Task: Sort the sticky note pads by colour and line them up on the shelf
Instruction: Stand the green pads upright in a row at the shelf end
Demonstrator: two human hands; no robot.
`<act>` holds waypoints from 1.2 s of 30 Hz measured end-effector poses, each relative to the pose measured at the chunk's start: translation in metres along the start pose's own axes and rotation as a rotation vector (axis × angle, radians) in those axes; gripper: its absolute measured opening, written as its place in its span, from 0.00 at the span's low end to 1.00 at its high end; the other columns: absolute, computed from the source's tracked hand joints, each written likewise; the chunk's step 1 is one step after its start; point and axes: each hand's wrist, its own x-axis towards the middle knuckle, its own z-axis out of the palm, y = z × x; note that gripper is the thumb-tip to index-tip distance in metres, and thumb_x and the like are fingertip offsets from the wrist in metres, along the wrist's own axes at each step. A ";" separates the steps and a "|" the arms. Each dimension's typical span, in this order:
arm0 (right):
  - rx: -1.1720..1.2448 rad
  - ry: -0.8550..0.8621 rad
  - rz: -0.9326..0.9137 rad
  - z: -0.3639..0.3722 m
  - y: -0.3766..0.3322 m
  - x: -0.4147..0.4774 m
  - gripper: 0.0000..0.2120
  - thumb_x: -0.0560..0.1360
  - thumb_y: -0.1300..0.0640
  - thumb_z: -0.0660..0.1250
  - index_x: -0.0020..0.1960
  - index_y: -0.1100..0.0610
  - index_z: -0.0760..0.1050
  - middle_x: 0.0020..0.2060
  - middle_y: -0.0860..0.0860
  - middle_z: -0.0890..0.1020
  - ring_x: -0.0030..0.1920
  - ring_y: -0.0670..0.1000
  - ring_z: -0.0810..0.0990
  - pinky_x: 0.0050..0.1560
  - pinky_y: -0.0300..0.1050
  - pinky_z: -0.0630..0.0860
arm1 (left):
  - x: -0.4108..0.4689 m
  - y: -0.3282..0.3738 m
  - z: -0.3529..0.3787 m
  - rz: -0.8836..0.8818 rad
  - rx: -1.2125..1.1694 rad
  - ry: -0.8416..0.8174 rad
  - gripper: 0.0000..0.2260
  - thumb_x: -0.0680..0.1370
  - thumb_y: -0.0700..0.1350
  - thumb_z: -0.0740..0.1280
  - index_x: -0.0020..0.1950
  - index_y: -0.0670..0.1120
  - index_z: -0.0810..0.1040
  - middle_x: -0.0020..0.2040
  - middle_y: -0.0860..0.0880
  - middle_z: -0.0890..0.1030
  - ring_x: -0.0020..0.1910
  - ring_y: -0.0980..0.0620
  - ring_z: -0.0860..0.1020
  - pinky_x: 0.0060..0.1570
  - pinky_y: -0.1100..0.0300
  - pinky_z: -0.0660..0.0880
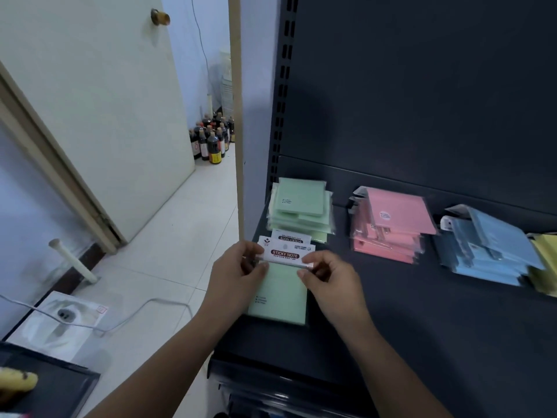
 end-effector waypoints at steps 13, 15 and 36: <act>-0.130 0.065 -0.034 -0.009 -0.043 0.065 0.22 0.75 0.57 0.65 0.69 0.56 0.68 0.64 0.54 0.75 0.66 0.53 0.70 0.67 0.53 0.67 | 0.059 0.044 0.016 0.078 0.119 -0.081 0.20 0.79 0.48 0.60 0.71 0.48 0.66 0.66 0.49 0.70 0.69 0.50 0.63 0.68 0.48 0.63; -0.093 0.100 -0.023 -0.006 -0.041 0.065 0.21 0.75 0.57 0.66 0.68 0.55 0.70 0.64 0.54 0.75 0.67 0.52 0.70 0.68 0.51 0.66 | 0.063 0.044 0.020 0.072 0.112 -0.076 0.20 0.79 0.48 0.61 0.71 0.48 0.67 0.69 0.48 0.69 0.70 0.49 0.63 0.69 0.48 0.62; 0.483 -0.194 -0.061 -0.024 -0.028 -0.006 0.25 0.73 0.70 0.67 0.59 0.43 0.69 0.42 0.53 0.81 0.29 0.43 0.79 0.24 0.36 0.73 | 0.002 0.029 -0.010 0.000 -0.491 -0.201 0.14 0.75 0.37 0.67 0.58 0.50 0.75 0.30 0.50 0.81 0.31 0.54 0.80 0.29 0.65 0.75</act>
